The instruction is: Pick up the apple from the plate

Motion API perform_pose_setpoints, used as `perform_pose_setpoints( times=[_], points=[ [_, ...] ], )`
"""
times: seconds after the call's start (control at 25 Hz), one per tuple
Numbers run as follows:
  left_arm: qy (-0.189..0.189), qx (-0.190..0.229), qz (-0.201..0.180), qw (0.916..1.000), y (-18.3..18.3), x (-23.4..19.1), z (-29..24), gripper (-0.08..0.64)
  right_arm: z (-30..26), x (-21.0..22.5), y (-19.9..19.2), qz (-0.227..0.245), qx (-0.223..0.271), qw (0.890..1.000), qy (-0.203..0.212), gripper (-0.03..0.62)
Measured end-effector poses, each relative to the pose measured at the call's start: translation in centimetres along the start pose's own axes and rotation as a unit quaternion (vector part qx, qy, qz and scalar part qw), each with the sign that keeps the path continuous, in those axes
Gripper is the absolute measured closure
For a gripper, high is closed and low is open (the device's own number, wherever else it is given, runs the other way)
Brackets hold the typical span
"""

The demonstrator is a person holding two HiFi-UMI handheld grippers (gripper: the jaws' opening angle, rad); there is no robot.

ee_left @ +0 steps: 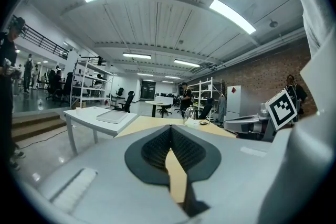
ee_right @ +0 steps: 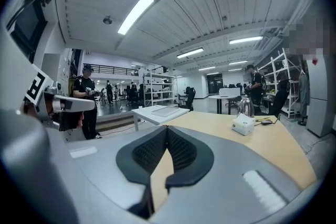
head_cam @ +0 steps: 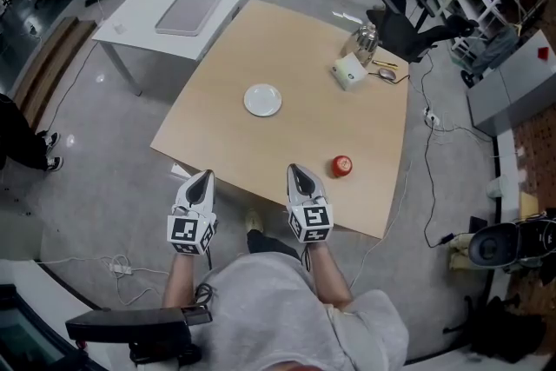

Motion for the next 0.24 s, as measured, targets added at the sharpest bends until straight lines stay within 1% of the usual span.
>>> perform_pose_setpoints(
  times=[0.24],
  points=[
    [0.001, 0.0, 0.0, 1.0, -0.43, 0.23, 0.06, 0.54, 0.18, 0.07, -0.33, -0.001, 0.002, 1.0, 0.002, 0.586]
  ],
)
Point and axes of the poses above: the fingertips, and each gripper's own axes: z backward along the fingers, x to its right, y out of its top, the point moved 9 cm from there along z, backward along the fingers
